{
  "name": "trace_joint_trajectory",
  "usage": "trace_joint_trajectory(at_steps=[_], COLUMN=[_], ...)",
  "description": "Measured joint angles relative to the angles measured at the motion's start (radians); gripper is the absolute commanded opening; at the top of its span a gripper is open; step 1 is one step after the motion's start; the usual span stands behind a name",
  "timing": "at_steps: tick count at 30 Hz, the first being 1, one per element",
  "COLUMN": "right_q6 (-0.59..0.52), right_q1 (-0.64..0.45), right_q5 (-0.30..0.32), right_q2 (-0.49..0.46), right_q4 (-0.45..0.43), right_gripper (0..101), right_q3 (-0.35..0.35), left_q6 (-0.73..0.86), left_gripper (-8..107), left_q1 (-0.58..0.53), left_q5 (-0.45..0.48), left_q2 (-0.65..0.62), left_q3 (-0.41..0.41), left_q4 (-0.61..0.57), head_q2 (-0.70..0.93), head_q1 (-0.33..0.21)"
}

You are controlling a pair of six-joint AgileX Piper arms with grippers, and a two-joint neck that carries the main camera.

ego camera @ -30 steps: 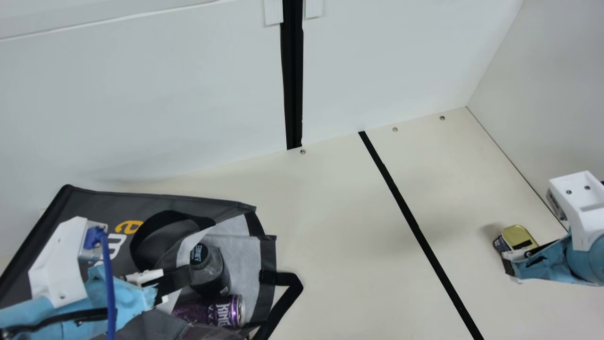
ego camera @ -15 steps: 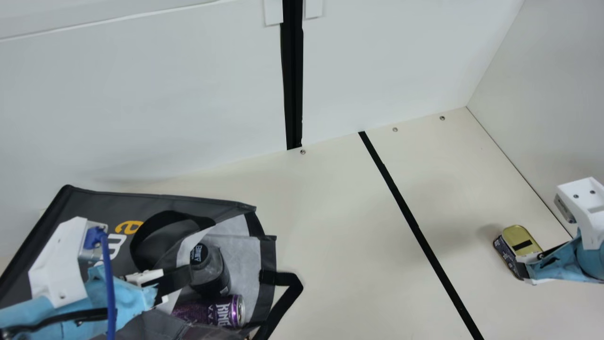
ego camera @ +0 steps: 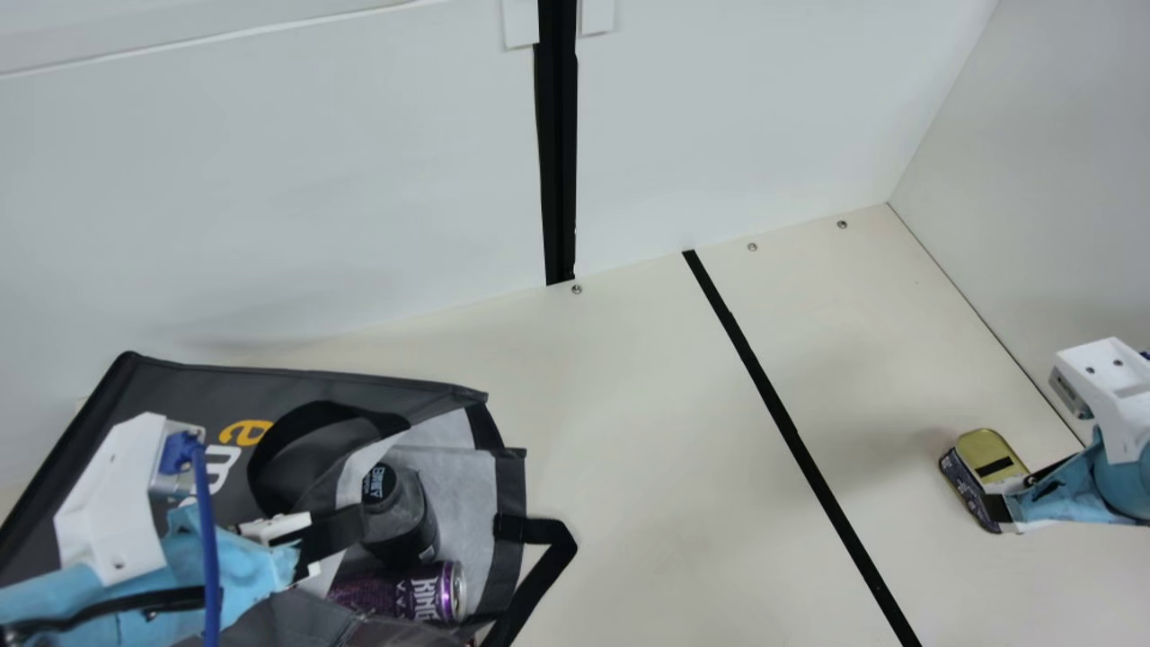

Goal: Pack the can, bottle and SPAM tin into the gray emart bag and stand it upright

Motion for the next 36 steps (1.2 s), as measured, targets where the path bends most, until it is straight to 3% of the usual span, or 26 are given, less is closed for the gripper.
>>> trace_joint_trajectory(at_steps=[13,36], right_q6=[-0.077,-0.13], right_q1=[-0.035,-0.007], right_q5=[0.015,-0.035], right_q2=[0.158,0.366], right_q4=[0.077,0.066], right_gripper=[95,95], right_q3=[-0.055,-0.125], left_q6=[0.0,0.0], left_gripper=[-8,-8], left_q1=[0.0,0.0], left_q5=[0.0,0.0], left_q2=[0.0,0.0], left_q3=[0.0,0.0], left_q4=[0.0,0.0], head_q2=[0.002,0.0], head_q1=[0.0,0.0])
